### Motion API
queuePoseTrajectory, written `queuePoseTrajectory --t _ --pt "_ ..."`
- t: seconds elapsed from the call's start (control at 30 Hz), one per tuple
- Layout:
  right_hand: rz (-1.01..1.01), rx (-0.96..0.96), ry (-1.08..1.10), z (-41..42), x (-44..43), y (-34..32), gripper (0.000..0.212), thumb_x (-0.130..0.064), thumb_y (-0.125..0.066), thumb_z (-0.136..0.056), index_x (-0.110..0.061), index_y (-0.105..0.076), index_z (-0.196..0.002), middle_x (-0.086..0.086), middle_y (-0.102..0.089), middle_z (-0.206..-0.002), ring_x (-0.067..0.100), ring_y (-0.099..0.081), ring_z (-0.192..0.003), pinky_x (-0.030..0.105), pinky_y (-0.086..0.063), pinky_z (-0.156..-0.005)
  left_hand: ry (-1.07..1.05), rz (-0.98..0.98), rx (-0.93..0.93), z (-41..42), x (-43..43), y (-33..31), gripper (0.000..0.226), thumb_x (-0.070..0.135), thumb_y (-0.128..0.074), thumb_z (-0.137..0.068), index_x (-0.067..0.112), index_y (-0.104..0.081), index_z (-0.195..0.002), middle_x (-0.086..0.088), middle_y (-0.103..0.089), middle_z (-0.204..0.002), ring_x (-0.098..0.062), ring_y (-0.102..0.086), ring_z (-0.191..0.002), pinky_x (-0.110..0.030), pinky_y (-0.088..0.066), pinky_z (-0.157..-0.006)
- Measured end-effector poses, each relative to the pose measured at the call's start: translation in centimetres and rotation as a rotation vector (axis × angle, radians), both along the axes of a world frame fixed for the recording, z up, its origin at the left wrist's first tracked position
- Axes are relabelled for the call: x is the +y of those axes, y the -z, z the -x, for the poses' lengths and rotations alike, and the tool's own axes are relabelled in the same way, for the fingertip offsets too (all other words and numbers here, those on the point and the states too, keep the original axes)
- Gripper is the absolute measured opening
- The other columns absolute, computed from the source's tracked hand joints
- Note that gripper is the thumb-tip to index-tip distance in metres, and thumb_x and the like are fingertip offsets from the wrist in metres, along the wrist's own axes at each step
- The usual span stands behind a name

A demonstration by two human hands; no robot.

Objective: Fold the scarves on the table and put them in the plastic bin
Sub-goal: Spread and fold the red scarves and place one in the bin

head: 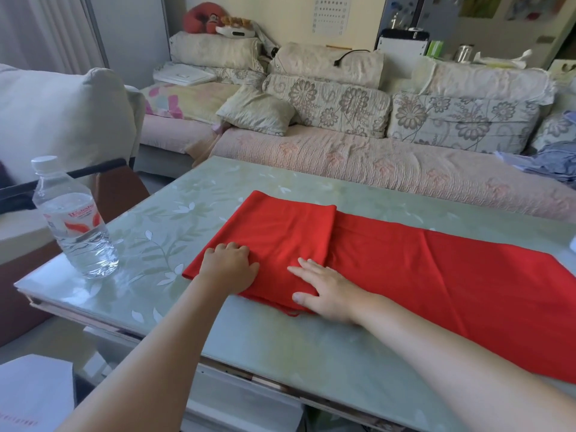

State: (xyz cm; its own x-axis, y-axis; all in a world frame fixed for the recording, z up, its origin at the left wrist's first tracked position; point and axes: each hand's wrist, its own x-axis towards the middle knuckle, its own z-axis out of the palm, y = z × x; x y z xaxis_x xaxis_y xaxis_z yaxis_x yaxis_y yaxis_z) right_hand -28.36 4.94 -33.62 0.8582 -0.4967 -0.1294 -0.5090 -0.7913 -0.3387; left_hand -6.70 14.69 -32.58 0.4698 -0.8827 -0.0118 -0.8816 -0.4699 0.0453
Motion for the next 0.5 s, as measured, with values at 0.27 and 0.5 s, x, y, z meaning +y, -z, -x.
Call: queuePoseTrajectory --t 0.27,0.5 --pt "0.075 -0.231 0.221 9.8 -5.0 -2.8 0.043 -0.029 -0.059 -0.096 -0.024 -0.055 -0.139 -0.006 -0.051 -0.145 0.011 -0.044 -0.136 0.027 -0.030 -0.116 0.275 0.297 0.187 9.2 -6.9 -2.9 0.039 0.036 -0.050 -0.094 0.026 -0.055 -0.132 -0.001 -0.058 -0.127 -0.026 -0.049 -0.123 -0.039 -0.044 -0.098" --pt "0.123 -0.189 0.461 22.7 -9.8 -4.4 0.034 -0.021 -0.060 -0.095 -0.022 -0.063 -0.129 -0.005 -0.057 -0.136 0.014 -0.052 -0.128 0.014 -0.030 -0.100 0.492 0.339 0.343 19.9 -11.4 -2.7 0.034 0.028 -0.054 -0.092 0.025 -0.060 -0.125 0.004 -0.063 -0.116 -0.017 -0.058 -0.108 -0.035 -0.048 -0.093"
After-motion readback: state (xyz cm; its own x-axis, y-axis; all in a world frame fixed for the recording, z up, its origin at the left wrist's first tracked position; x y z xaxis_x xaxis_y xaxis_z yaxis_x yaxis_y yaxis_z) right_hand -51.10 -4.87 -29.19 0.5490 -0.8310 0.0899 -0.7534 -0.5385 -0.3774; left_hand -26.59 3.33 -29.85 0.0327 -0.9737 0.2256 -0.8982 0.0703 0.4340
